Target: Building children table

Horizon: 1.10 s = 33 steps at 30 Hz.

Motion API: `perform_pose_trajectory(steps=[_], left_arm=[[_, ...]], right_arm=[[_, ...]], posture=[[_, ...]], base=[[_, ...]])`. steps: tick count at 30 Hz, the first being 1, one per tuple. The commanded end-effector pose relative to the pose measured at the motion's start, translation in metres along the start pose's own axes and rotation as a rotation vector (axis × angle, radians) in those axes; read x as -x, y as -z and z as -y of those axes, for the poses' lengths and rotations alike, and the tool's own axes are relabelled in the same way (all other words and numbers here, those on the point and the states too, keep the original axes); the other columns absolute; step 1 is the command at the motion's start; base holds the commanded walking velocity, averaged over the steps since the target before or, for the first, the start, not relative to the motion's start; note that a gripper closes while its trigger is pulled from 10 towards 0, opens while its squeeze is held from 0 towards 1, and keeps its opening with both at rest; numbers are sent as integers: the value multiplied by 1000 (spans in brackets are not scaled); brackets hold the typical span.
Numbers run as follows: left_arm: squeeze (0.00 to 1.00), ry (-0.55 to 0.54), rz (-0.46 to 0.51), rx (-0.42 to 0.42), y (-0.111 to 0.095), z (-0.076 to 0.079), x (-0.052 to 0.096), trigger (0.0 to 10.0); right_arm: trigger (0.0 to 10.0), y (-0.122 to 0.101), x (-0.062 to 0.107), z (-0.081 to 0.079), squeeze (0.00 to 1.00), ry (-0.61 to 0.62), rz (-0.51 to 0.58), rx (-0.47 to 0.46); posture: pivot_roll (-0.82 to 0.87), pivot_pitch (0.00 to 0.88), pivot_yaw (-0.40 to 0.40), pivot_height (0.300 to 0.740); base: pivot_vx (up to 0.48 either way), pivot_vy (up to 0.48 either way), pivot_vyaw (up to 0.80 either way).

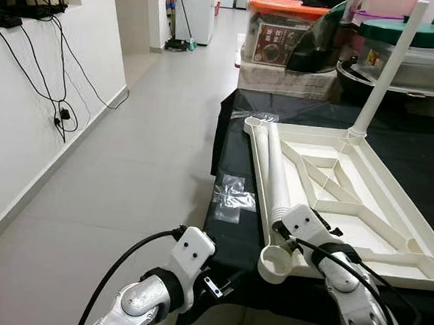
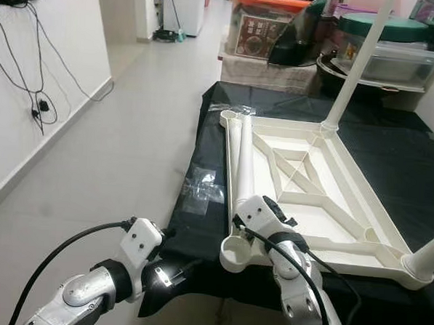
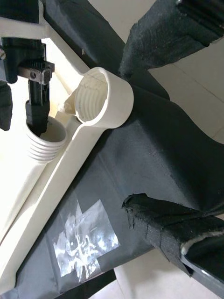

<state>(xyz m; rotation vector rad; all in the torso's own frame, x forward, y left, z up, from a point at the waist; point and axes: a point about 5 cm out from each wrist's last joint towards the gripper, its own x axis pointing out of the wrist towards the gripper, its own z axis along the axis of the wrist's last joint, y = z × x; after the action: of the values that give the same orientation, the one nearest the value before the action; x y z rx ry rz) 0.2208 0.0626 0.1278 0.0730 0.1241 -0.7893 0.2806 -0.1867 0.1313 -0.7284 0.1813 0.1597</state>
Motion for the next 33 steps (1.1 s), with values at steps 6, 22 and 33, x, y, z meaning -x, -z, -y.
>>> perform_pose_trajectory(steps=[6,22,33], left_arm=[[0,1,-13,-8,2,1,0,10000],[0,-3,-9,-3,1,1,-2,10000],[0,-61,-12,64,2,-11,-7,10000]], right_arm=[[0,-7,-8,2,0,59,23,-39],[0,-11,-12,30,0,297,39,-163],[0,-7,-1,74,0,452,214,-801]], posture=[[92,6,-94,740],[92,6,-99,740],[95,0,-90,740]], base=[[0,0,0],[0,0,0],[0,0,0]])
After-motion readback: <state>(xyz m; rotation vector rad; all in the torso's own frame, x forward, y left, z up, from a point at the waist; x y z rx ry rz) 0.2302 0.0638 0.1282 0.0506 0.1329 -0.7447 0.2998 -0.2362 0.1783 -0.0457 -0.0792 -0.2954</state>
